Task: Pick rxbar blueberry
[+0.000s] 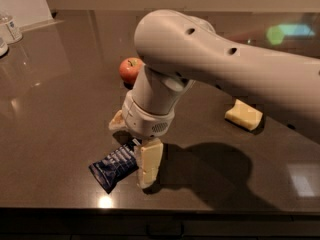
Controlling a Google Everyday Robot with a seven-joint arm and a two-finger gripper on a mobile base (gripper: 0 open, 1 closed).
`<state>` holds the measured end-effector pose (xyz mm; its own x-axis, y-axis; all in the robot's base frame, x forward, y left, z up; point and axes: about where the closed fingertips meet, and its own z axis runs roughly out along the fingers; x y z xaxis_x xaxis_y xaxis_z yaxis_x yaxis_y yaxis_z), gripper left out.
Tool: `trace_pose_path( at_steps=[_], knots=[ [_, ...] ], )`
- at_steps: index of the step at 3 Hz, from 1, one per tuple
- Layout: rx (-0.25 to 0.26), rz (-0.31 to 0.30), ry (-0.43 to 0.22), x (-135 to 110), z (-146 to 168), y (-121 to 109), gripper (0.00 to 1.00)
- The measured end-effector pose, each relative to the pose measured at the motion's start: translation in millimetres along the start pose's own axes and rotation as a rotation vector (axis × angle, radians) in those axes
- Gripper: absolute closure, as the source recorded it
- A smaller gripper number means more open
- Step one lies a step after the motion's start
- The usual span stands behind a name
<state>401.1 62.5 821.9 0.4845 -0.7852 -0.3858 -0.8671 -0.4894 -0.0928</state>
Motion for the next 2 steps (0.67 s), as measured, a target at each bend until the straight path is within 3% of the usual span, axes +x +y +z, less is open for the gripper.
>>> trace_pose_path(
  at_steps=[2],
  knots=[
    [-0.022,0.026,0.003,0.3,-3.6,-1.6,0.64]
  ],
)
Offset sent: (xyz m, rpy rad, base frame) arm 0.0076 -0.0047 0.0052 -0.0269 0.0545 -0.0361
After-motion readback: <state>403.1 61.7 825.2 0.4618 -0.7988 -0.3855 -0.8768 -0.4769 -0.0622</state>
